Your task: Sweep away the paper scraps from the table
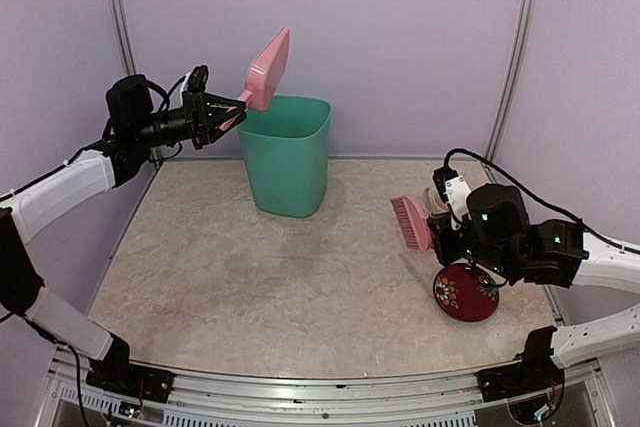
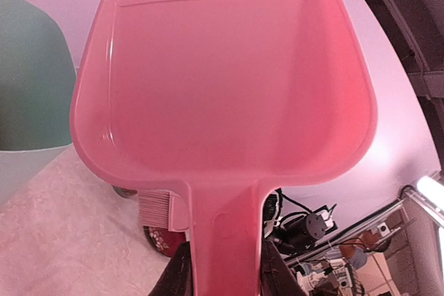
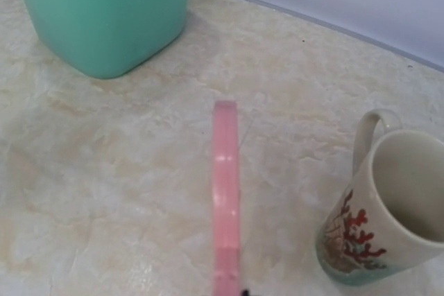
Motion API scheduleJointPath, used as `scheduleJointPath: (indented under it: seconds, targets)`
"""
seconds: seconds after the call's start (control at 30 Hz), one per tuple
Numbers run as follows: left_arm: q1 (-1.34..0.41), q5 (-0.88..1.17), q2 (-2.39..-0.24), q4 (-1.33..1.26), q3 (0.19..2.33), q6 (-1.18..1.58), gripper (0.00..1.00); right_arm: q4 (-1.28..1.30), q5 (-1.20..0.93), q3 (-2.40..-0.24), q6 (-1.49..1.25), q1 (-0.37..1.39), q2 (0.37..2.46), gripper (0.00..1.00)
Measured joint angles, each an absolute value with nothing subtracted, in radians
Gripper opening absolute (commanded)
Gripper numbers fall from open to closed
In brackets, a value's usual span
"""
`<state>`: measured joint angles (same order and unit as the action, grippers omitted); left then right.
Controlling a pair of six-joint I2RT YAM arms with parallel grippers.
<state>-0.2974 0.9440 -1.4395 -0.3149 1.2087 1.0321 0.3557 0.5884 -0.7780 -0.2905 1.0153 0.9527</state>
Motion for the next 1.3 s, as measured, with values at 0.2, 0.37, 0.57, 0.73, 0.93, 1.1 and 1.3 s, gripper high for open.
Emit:
scheduleJointPath:
  seconds: [0.2, 0.37, 0.57, 0.73, 0.93, 1.1, 1.3]
  targets:
    - [-0.392, 0.723, -1.338, 0.083, 1.217, 0.718, 0.00, 0.292, 0.461, -0.778, -0.263, 0.936, 0.984, 0.00]
    - [-0.524, 0.487, -1.236, 0.254, 1.134, 0.576, 0.00, 0.239, 0.375, -0.779, -0.286, 0.906, 1.048, 0.00]
    - [-0.677, 0.241, -1.123, 0.342, 0.992, 0.522, 0.00, 0.166, 0.289, -0.775, -0.338, 0.892, 1.102, 0.00]
    - [-0.809, 0.055, -1.105, 0.379, 0.931, 0.522, 0.00, 0.115, 0.248, -0.773, -0.356, 0.891, 1.113, 0.00]
    - [-0.906, -0.101, -1.150, 0.411, 0.879, 0.554, 0.00, 0.066, 0.244, -0.773, -0.331, 0.890, 1.114, 0.00]
    - [-0.966, -0.169, -1.263, 0.413, 0.866, 0.576, 0.00, 0.031, 0.273, -0.773, -0.249, 0.905, 1.153, 0.00]
    - [-0.995, -0.229, -1.418, 0.417, 0.866, 0.587, 0.00, -0.047, 0.453, -0.773, -0.038, 1.040, 1.237, 0.00]
